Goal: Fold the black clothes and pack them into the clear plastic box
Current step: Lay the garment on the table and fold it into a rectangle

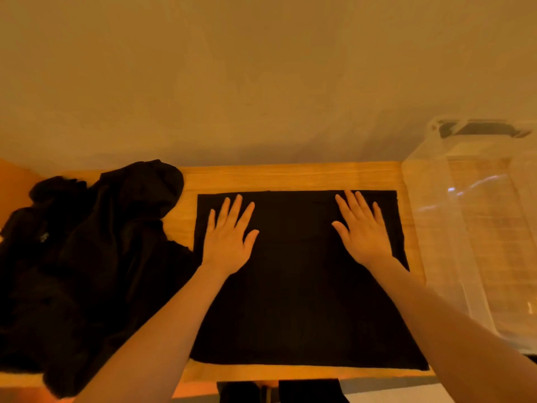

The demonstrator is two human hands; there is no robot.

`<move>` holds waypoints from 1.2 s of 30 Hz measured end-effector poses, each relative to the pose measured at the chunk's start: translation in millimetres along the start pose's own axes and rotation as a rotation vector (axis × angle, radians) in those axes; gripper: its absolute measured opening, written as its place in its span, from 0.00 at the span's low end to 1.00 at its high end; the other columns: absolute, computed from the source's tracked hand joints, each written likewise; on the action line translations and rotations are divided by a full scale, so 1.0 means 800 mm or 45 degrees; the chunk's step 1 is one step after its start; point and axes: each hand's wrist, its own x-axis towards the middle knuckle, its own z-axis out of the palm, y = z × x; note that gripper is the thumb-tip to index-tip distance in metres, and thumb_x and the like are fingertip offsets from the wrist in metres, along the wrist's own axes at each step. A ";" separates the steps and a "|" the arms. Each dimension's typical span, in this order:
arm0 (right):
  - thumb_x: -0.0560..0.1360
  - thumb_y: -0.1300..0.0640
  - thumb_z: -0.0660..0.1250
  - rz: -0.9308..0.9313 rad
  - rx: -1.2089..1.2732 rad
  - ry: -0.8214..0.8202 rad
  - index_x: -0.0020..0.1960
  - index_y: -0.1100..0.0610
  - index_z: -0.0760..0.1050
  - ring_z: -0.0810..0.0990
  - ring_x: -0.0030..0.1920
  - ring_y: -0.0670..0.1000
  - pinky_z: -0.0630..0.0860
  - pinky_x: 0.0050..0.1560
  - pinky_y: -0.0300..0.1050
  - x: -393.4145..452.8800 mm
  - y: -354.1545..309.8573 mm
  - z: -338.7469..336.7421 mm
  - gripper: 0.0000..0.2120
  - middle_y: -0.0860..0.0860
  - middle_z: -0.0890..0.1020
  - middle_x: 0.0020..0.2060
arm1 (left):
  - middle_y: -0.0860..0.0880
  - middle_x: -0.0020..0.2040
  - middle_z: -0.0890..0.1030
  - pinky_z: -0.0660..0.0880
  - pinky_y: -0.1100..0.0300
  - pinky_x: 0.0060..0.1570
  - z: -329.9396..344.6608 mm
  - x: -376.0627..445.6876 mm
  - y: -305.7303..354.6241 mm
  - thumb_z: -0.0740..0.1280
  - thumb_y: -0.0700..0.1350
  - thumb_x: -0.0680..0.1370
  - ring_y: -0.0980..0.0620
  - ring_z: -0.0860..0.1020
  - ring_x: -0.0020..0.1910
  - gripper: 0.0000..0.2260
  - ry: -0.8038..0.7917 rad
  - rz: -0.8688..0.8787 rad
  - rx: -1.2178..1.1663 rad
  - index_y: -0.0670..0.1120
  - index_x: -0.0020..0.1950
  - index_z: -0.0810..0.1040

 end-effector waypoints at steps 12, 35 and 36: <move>0.78 0.45 0.46 0.079 0.208 0.223 0.75 0.58 0.50 0.48 0.75 0.53 0.47 0.73 0.54 -0.047 -0.003 -0.027 0.29 0.53 0.51 0.74 | 0.42 0.75 0.57 0.49 0.47 0.72 -0.022 -0.073 0.011 0.49 0.55 0.78 0.45 0.51 0.75 0.28 0.122 0.050 -0.042 0.44 0.75 0.55; 0.76 0.32 0.43 -0.171 -0.103 -0.150 0.76 0.53 0.46 0.44 0.76 0.50 0.45 0.71 0.47 -0.314 0.016 0.078 0.37 0.50 0.49 0.76 | 0.43 0.71 0.66 0.44 0.52 0.70 0.054 -0.277 -0.022 0.48 0.62 0.78 0.45 0.53 0.74 0.31 -0.141 0.463 0.123 0.43 0.73 0.58; 0.76 0.33 0.47 -0.148 -0.114 -0.153 0.76 0.54 0.48 0.43 0.76 0.50 0.45 0.71 0.47 -0.323 0.020 0.083 0.37 0.50 0.49 0.76 | 0.44 0.72 0.65 0.44 0.52 0.70 0.059 -0.281 -0.026 0.53 0.60 0.77 0.45 0.49 0.75 0.31 -0.095 0.492 0.126 0.43 0.74 0.55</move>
